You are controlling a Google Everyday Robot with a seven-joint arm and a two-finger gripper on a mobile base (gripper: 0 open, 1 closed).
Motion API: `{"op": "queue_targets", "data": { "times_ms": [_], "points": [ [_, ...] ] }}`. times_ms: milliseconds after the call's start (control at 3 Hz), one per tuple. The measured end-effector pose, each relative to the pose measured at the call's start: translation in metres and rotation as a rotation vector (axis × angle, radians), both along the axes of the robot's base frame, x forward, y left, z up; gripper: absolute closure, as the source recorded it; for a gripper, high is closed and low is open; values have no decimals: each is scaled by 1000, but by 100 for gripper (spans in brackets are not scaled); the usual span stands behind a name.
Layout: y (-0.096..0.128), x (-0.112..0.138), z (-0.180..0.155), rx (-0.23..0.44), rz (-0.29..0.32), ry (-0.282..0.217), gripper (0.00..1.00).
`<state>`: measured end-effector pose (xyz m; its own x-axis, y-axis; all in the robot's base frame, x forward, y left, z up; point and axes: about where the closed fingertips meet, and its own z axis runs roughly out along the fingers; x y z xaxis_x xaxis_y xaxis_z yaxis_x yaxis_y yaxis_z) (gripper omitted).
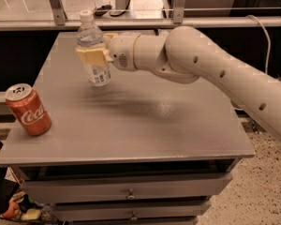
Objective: Move blue plastic bottle near coke can
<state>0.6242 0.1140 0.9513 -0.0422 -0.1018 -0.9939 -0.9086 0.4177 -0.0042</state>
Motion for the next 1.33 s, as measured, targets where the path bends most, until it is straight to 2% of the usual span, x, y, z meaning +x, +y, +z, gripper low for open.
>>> {"op": "queue_targets", "data": {
  "times_ms": [667, 1000, 1333],
  "points": [
    [63, -93, -44, -60, 60, 76, 100],
    [63, -93, -38, -60, 60, 76, 98],
    [63, -93, -37, -60, 60, 76, 75]
  ]
}}
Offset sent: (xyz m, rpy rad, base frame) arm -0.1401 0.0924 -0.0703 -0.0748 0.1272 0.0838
